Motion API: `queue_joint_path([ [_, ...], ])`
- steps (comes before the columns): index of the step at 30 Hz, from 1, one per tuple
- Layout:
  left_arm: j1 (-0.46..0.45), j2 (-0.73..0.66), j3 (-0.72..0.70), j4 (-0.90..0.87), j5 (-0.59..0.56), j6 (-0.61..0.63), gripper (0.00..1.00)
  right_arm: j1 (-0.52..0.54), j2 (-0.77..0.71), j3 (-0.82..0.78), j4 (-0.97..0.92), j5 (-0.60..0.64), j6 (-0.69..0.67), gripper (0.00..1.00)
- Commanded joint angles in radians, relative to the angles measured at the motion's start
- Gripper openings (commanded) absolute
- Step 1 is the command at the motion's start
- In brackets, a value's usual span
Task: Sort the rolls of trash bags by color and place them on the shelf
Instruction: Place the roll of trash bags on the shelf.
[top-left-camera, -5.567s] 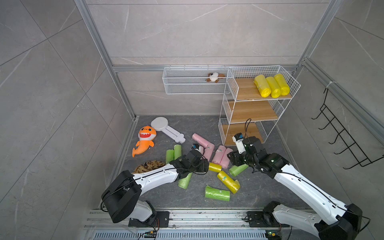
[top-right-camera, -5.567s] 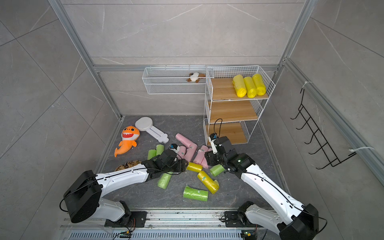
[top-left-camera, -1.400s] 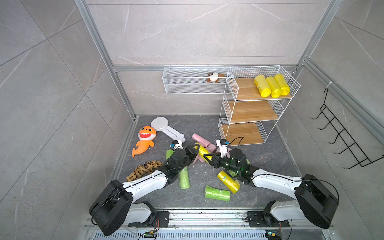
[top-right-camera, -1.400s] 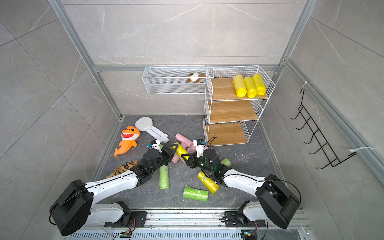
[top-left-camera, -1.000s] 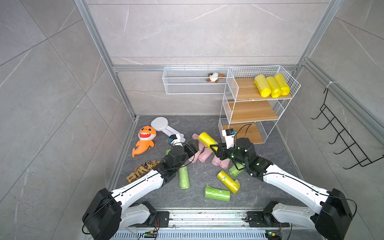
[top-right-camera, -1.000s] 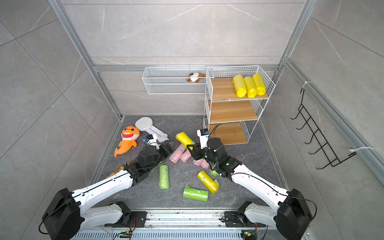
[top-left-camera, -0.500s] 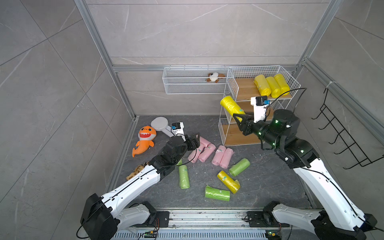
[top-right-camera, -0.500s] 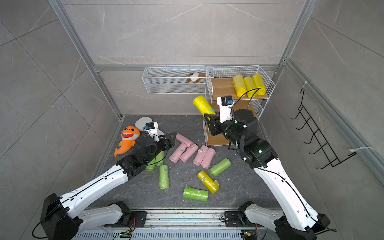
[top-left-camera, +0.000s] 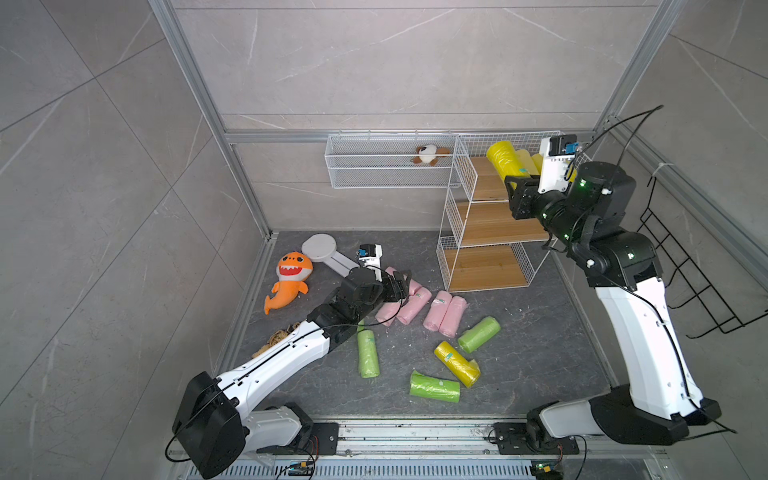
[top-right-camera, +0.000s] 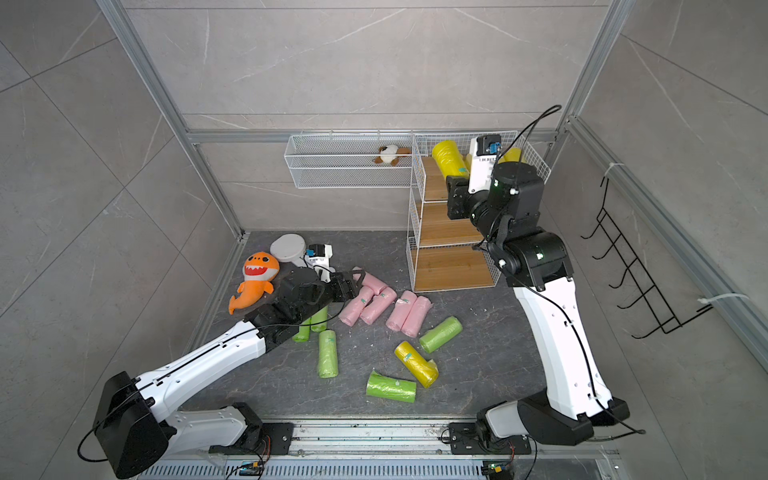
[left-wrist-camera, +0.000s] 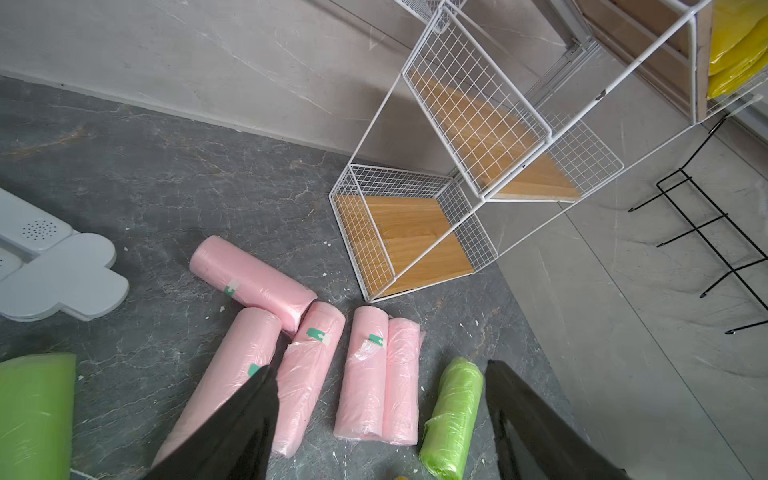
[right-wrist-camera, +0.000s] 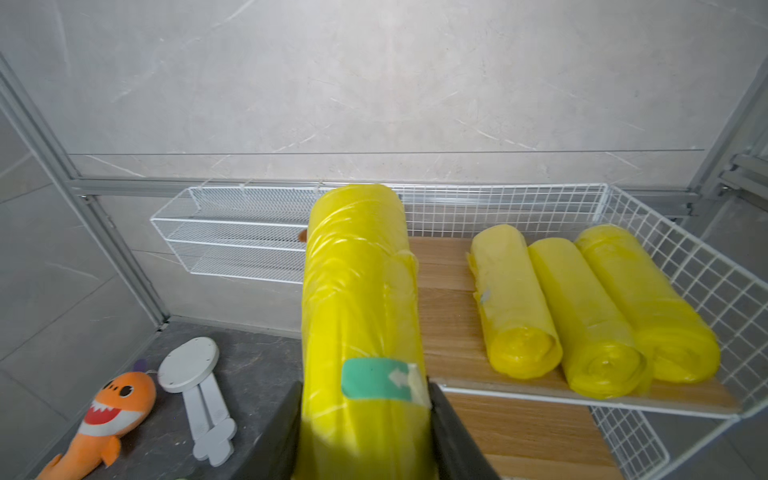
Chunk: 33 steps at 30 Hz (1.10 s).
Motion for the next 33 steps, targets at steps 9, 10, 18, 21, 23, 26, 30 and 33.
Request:
queue_joint_path([
  [9,0.0,-0.008,0.031,0.009,0.044,0.002,0.81,-0.036,0.222,0.226,-0.037,0.153,-0.061,0.29],
  [10,0.0,-0.008,0.03,0.009,0.045,0.0,0.81,-0.038,0.235,0.235,-0.037,0.16,-0.064,0.29],
  [18,0.001,-0.012,0.022,0.009,0.051,-0.006,0.81,-0.037,0.344,0.322,-0.067,0.223,-0.096,0.32],
  [21,0.001,-0.013,0.016,0.012,0.049,-0.008,0.81,-0.036,0.377,0.357,-0.088,0.248,-0.113,0.34],
  [23,0.001,-0.013,0.013,0.014,0.051,-0.01,0.81,-0.038,0.393,0.371,-0.096,0.259,-0.123,0.36],
  [26,0.0,-0.011,0.014,0.014,0.052,-0.009,0.81,-0.039,0.416,0.396,-0.113,0.278,-0.135,0.37],
  [30,0.001,-0.014,0.01,0.012,0.052,-0.01,0.81,-0.042,0.44,0.423,-0.131,0.295,-0.148,0.39],
  [33,0.001,-0.017,0.006,0.012,0.051,-0.01,0.81,-0.047,0.453,0.445,-0.15,0.3,-0.151,0.4],
])
